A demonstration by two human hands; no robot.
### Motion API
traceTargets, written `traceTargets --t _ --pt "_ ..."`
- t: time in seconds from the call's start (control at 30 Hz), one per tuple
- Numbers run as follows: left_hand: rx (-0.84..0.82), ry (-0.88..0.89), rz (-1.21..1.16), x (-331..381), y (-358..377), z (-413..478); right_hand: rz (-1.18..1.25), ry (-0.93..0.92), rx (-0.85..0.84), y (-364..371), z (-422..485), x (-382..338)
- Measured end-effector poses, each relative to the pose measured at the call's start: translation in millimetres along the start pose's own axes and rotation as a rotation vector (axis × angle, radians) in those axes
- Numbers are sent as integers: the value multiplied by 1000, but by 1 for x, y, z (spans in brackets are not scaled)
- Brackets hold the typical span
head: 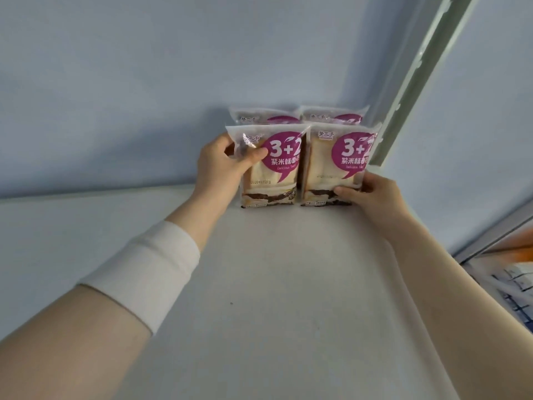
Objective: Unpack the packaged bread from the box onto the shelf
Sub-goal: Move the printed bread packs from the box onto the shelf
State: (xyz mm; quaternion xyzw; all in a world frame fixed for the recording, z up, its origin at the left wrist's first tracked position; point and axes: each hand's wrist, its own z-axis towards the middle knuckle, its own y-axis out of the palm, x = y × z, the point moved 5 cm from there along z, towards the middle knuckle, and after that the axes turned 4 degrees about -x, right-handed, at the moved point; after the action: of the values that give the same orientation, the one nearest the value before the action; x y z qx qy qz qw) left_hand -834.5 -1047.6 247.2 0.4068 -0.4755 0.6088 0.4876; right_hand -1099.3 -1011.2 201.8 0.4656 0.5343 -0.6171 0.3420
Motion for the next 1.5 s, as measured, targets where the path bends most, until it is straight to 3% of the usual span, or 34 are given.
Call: traceTargets --t 0.17,0.43,0.53,0.6,0.7,0.87,1.13,1.5 --pt "116 49 61 -2 0 -2 -83 -59 83 2 6 1" --pt "87 -25 28 10 -3 -18 -209 24 239 11 -28 -18" --pt "64 34 240 22 -15 -44 -417 3 258 14 -73 -36" --pt "-14 172 558 38 -20 -74 -631 -17 225 19 -114 -46" --pt "-283 388 1001 59 -7 -143 -886 -25 204 26 -186 -52" --pt "-618 539 1322 91 18 -274 -1084 74 197 20 -313 -50" --pt "-746 672 1279 136 100 -444 -1083 266 281 -79 -500 -8" --pt "-1282 728 1238 50 297 -743 -856 1000 305 -217 -810 227"
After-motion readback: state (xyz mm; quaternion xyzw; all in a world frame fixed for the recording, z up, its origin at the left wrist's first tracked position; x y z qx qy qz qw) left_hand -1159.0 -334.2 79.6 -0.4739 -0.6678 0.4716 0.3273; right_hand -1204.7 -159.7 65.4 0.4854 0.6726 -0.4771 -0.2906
